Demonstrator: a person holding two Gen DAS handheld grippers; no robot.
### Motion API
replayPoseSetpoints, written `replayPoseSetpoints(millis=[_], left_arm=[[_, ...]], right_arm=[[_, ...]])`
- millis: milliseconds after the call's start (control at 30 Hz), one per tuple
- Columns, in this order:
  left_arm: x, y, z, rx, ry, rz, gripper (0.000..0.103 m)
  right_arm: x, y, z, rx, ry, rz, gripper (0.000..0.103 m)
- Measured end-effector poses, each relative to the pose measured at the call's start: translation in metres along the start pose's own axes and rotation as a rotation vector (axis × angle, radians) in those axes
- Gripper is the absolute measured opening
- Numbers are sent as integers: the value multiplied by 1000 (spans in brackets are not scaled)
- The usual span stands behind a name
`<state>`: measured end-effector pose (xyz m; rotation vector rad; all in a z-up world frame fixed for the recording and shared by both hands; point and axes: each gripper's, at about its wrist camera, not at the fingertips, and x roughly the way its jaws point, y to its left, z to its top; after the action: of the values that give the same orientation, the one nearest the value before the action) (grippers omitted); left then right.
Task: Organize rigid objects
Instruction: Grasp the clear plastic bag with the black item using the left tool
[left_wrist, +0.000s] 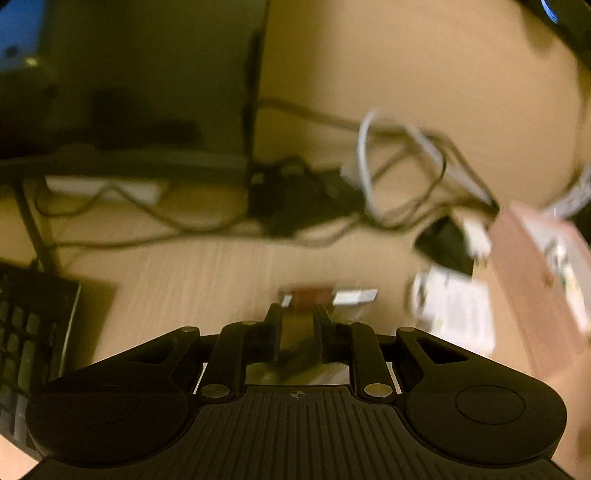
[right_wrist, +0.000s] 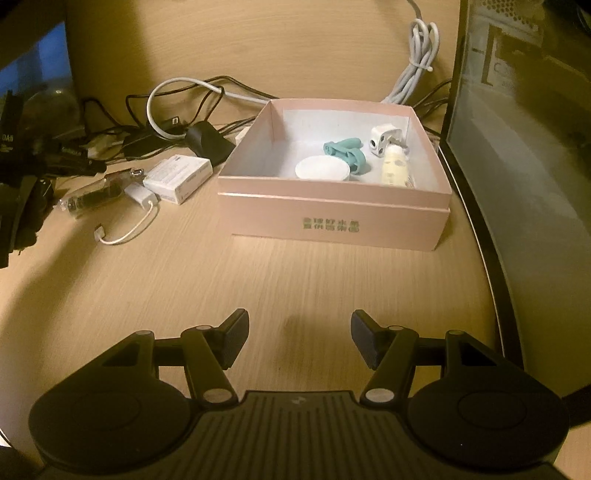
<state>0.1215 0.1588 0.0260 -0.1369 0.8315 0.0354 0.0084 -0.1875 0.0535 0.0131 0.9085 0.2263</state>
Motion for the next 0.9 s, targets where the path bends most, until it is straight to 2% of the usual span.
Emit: replayPoseSetpoints(millis=[67, 200, 300, 433, 533, 600, 633, 767, 833, 900], left_arm=[[-4, 4, -9, 27, -18, -37, 23], [-11, -3, -20, 83, 12, -88, 27], [-13, -12, -27, 157, 15, -78, 33], [-8, -13, -24, 159, 10, -65, 36], [1, -16, -18, 200, 5, -44, 40], [3, -17, -12, 222, 1, -32, 37], [1, -17, -10, 231, -4, -42, 34], [-21, -10, -3, 249, -87, -117, 36], [-25, -4, 0, 277, -109, -97, 36], [-18, -3, 2, 329, -75, -64, 36]], right_arm=[[2, 1, -1, 1, 10, -3, 62], [5, 9, -3, -16, 22, 2, 62], [6, 18, -2, -39, 24, 14, 62], [6, 31, -2, -69, 28, 26, 62], [4, 37, -4, -85, 27, 29, 62], [2, 38, -6, -90, 25, 27, 62], [1, 38, -7, -90, 23, 24, 62], [-7, 36, -13, -89, 15, 3, 62], [-10, 33, -17, -83, 16, -14, 62], [-11, 29, -21, -69, 24, -21, 62]])
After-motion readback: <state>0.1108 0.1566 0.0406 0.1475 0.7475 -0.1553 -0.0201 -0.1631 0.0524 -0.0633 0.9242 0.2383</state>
